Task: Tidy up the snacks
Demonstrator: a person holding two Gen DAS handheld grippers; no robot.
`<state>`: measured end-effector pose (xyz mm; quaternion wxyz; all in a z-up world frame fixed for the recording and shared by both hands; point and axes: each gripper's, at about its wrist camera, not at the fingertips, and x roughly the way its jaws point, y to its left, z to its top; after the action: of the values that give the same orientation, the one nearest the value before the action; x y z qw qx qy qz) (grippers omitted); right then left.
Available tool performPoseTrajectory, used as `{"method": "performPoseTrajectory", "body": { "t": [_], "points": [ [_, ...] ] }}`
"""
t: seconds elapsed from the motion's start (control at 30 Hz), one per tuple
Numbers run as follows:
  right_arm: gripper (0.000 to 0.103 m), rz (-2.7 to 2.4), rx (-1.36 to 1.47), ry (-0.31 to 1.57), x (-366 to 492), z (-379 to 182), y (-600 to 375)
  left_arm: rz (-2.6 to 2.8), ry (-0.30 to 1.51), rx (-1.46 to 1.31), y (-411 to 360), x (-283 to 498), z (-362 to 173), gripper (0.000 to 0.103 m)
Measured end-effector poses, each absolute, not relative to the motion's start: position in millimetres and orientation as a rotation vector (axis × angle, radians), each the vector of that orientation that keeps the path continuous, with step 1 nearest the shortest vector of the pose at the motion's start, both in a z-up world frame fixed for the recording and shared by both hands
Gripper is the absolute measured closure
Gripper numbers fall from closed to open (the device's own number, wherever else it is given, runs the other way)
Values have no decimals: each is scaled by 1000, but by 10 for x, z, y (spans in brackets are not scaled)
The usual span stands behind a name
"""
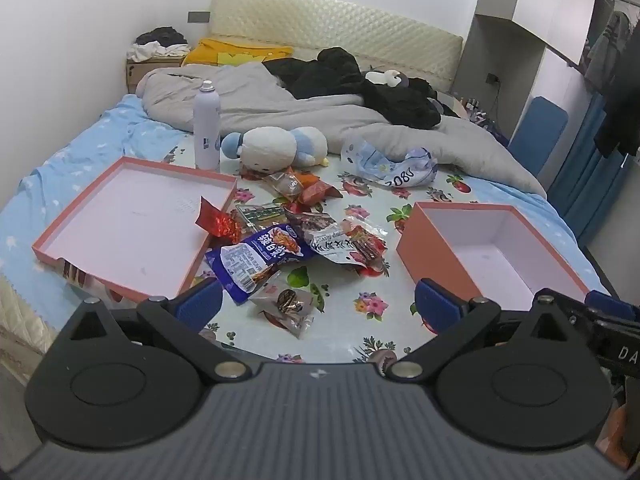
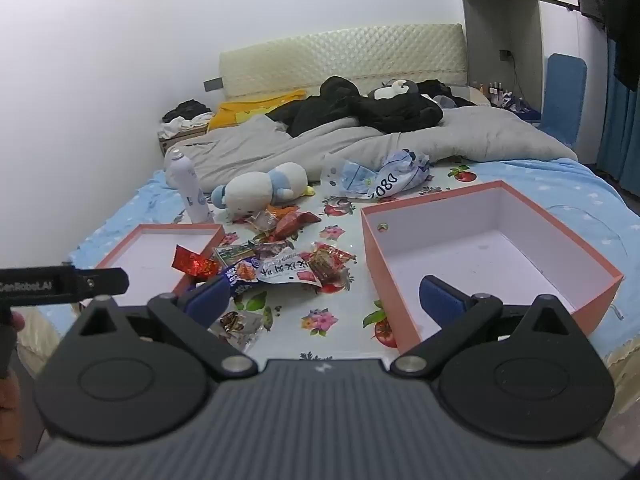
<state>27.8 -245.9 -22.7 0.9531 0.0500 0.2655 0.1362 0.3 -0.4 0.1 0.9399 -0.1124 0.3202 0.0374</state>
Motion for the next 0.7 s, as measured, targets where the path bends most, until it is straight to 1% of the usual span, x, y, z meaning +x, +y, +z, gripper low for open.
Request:
{"method": "performPoseTrajectory", "body": {
  "t": [0.33, 0.7],
  "points": [
    [0, 268, 124, 550, 301, -250, -2550, 69, 640, -193, -64, 5, -73, 0],
    [0, 264, 123, 557, 311, -223, -2527, 62, 638, -189, -62, 33, -8, 0]
  ]
}}
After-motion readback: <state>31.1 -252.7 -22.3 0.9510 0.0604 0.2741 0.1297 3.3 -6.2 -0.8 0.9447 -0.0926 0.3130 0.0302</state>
